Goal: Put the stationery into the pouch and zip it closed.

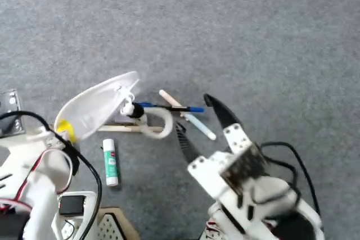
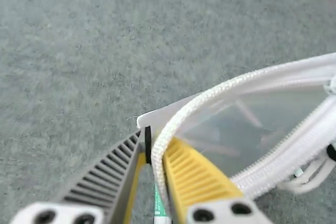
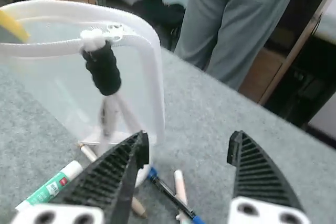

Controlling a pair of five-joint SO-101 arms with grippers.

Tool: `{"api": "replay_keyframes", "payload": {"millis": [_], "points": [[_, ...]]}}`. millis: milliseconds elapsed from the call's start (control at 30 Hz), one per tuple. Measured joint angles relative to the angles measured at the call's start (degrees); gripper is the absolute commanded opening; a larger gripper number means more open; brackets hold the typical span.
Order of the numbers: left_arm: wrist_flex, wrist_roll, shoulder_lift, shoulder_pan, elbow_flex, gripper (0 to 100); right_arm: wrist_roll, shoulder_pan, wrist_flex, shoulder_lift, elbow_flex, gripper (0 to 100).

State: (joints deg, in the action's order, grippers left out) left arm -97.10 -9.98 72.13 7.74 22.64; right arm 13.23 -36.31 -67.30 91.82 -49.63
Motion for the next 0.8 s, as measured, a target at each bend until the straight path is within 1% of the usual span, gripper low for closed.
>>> {"api": "replay_keyframes", "payload": {"millis": [100,233,467,567,667,800], "points": [[0.88,-0.35,-0.09,0.26,1.67,3,-3.87,0.0,1.93,-4.66,0.0,25.4],[1.49,-1.32,-2.11,3.16,1.76,3,-8.53,0.0,3.96,-12.31,0.79,25.4],[2.02,-1.76,-10.64,4.75,-0.7,3,-14.86,0.0,4.4,-25.41,9.49,25.4],[1.93,-2.02,-14.33,4.75,-3.52,3,-19.43,0.0,3.08,-31.65,13.8,25.4],[0.18,-3.96,-19.69,4.75,-7.03,3,-24.09,0.0,0.09,-37.89,19.52,25.4],[-2.46,-6.15,-27.08,5.8,-12.4,3,-26.64,0.0,-6.15,-45.98,28.66,25.4]]}}
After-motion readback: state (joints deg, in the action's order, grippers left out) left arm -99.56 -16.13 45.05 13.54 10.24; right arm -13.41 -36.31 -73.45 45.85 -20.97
